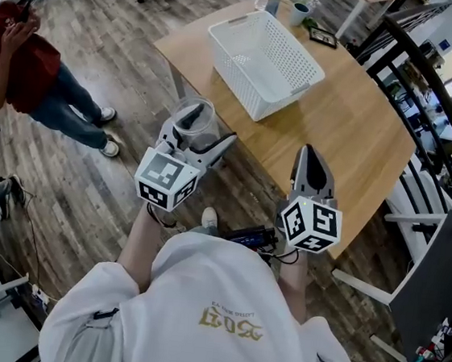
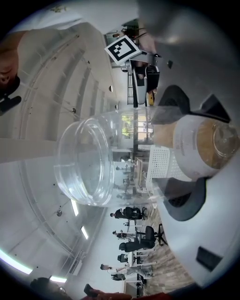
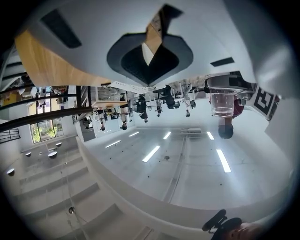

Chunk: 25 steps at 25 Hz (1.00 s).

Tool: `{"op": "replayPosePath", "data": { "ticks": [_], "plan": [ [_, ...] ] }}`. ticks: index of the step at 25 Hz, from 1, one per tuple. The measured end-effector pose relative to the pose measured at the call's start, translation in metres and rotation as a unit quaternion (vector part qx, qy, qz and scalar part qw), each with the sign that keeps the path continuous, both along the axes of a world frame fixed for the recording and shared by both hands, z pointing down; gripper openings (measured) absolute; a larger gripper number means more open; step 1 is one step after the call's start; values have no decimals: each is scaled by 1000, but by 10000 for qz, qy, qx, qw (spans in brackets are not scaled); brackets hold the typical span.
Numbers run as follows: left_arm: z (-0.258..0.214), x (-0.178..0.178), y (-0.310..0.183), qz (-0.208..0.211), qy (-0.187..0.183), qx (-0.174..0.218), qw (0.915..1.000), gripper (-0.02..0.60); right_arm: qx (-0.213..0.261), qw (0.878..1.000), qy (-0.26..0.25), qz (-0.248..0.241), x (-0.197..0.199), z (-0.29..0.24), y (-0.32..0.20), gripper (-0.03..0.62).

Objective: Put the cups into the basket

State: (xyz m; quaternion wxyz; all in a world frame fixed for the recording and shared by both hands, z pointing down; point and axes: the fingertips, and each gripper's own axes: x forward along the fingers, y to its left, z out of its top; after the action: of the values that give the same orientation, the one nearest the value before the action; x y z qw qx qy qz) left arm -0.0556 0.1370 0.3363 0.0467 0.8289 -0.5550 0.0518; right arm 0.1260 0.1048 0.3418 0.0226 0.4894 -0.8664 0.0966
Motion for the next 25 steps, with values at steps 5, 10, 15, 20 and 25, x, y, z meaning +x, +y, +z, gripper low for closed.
{"op": "replayPosePath", "data": {
  "ticks": [5, 10, 15, 20, 25],
  "plan": [
    [0, -14, -10, 54, 28, 7, 10000, 354, -117, 9998, 110, -91, -18, 6, -3, 11],
    [2, -20, -16, 137, 61, -20, 9999, 354, -148, 9998, 138, -49, -26, 6, -9, 11],
    [2, -24, -23, 176, 91, -3, 9998, 354, -152, 9997, 173, -104, -36, 8, -14, 11],
    [0, -27, -36, 184, 100, 9, 9998, 354, -114, 9997, 177, -141, -43, 5, -23, 11],
    [-2, -25, -55, 187, 95, 32, 9998, 354, -139, 9996, 170, -166, -44, 6, -41, 11]
  ]
}}
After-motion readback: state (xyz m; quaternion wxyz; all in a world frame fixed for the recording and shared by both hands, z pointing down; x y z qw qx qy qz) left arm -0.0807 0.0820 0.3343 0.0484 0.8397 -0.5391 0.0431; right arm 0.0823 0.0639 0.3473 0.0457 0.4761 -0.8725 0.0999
